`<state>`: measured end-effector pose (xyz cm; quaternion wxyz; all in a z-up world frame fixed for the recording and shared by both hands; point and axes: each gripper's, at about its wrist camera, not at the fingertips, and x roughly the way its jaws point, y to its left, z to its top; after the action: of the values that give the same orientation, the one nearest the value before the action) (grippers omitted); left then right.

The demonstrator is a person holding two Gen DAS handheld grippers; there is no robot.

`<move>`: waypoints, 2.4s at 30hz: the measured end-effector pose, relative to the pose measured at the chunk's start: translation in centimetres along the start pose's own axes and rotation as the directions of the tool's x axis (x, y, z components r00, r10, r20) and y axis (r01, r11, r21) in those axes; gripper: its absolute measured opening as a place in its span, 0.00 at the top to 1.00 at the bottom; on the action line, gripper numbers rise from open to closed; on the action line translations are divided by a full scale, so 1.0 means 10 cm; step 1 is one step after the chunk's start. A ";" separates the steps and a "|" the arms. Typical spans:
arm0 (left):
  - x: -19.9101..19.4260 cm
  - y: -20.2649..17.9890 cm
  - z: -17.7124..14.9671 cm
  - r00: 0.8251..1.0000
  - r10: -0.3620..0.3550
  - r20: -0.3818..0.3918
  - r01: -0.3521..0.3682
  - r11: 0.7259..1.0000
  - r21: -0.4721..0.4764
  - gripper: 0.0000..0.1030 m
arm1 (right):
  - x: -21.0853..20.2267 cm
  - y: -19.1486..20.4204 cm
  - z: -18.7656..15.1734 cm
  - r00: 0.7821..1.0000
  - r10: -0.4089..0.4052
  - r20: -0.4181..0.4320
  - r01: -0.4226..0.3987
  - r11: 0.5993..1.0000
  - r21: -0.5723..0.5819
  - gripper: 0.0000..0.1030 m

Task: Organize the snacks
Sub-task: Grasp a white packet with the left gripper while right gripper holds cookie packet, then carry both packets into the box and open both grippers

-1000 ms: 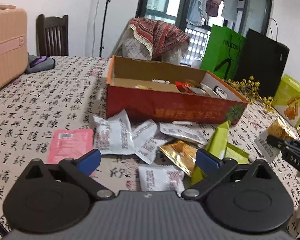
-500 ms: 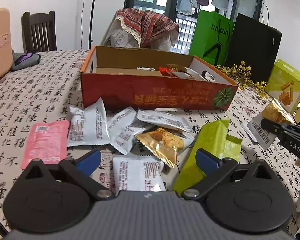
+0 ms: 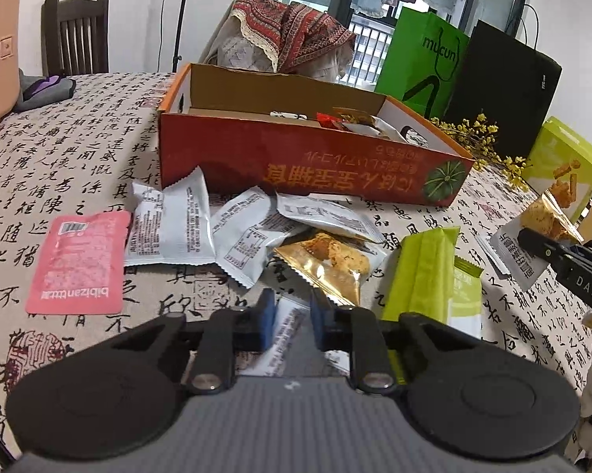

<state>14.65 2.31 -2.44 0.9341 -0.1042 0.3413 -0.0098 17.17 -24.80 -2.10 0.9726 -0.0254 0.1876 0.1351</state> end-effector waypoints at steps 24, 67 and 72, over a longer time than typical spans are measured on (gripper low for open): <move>-0.19 -0.14 -0.20 1.000 -0.003 -0.011 0.004 0.992 0.125 0.55 | -0.14 -0.02 -0.01 1.000 0.006 0.023 -0.006 1.000 0.003 0.83; 0.27 -0.31 1.49 0.949 0.091 0.301 -0.079 0.995 -0.054 0.57 | 0.93 0.32 1.38 0.989 0.057 0.137 -0.067 0.995 0.072 0.83; 0.57 -0.17 1.60 0.946 0.161 0.283 -0.133 0.984 -0.115 0.57 | 1.29 0.35 1.38 0.994 0.049 0.096 -0.058 0.994 0.092 0.83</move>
<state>29.33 3.17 6.17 0.9663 -0.1226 0.2069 0.0914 32.65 -16.76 5.97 0.9765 0.0318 0.1488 0.1530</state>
